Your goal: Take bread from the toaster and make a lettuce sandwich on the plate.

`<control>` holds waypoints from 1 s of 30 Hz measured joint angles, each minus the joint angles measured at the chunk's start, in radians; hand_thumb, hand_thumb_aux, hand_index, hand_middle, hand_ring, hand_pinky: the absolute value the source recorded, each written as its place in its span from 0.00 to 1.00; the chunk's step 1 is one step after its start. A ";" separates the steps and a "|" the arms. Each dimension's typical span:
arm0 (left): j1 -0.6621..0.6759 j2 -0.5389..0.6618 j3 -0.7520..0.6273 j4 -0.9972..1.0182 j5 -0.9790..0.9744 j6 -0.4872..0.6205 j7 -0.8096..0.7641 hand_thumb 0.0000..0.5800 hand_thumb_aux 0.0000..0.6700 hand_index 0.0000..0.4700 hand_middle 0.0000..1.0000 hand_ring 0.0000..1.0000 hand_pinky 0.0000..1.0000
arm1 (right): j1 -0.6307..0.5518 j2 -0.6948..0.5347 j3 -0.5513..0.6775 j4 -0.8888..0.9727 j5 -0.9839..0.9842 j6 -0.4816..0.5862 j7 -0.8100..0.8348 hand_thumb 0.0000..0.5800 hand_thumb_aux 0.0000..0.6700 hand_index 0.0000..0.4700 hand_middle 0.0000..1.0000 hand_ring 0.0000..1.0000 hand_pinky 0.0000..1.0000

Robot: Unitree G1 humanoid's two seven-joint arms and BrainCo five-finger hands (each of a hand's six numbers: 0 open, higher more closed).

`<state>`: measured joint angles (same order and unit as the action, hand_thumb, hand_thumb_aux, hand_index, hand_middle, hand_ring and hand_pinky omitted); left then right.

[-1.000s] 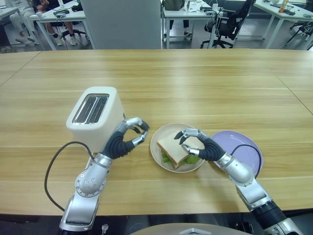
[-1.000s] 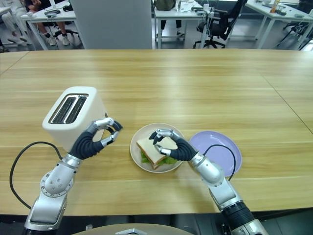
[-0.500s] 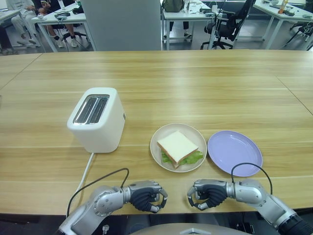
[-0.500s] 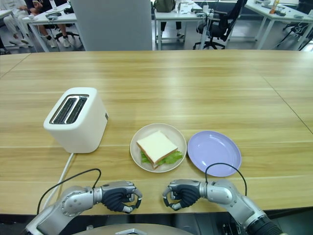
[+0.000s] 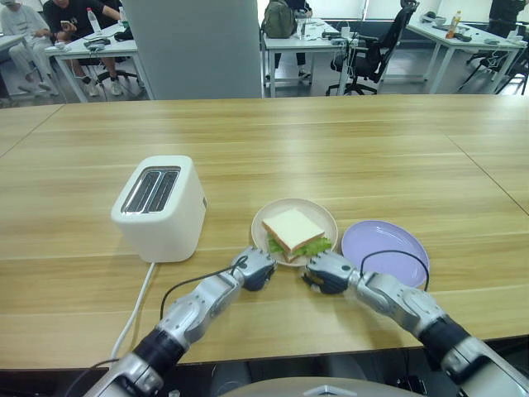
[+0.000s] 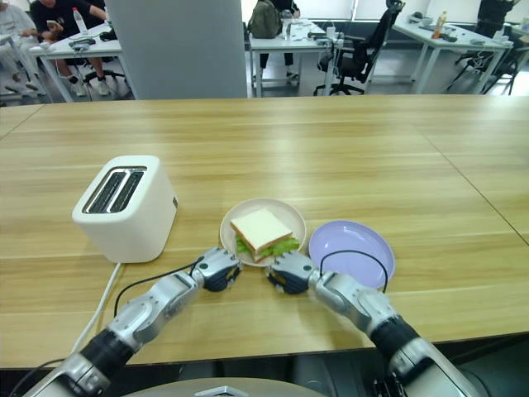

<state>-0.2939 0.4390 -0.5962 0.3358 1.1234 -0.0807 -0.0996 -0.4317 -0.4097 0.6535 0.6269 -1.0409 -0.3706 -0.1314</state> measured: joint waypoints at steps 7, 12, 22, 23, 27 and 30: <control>-0.226 -0.088 -0.031 0.378 0.030 0.099 0.124 1.00 1.00 0.98 1.00 1.00 1.00 | -0.268 0.154 0.079 0.455 -0.065 0.155 -0.173 1.00 1.00 0.98 1.00 1.00 1.00; -0.157 -0.050 -0.009 0.270 -0.044 0.061 0.148 1.00 1.00 0.98 1.00 1.00 1.00 | -0.259 0.118 0.079 0.464 -0.032 0.109 -0.261 1.00 1.00 0.98 1.00 1.00 1.00; 0.242 -0.015 0.274 -0.458 -0.450 -0.097 0.144 0.00 0.00 0.00 0.93 0.93 0.93 | 0.084 -0.190 -0.107 -0.211 0.209 -0.140 -0.289 0.00 0.00 0.00 0.00 0.00 0.00; 0.258 -0.020 0.303 -0.526 -0.490 -0.125 0.154 0.00 0.00 0.00 0.74 0.74 0.74 | 0.108 -0.198 -0.136 -0.269 0.247 -0.158 -0.284 0.00 0.00 0.00 0.00 0.00 0.00; 0.311 -0.074 0.438 -0.771 -0.673 -0.189 0.164 0.00 0.00 0.00 0.33 0.33 0.33 | 0.218 -0.203 -0.278 -0.492 0.403 -0.220 -0.262 0.00 0.00 0.00 0.00 0.00 0.00; 0.329 -0.119 0.491 -0.839 -0.760 -0.210 0.168 0.00 0.00 0.00 0.00 0.00 0.00 | 0.287 -0.182 -0.369 -0.616 0.480 -0.245 -0.260 0.00 0.00 0.00 0.00 0.00 0.00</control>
<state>0.0349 0.3197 -0.1052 -0.5035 0.3637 -0.2908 0.0679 -0.1445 -0.5918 0.2842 0.0109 -0.5606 -0.6154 -0.3917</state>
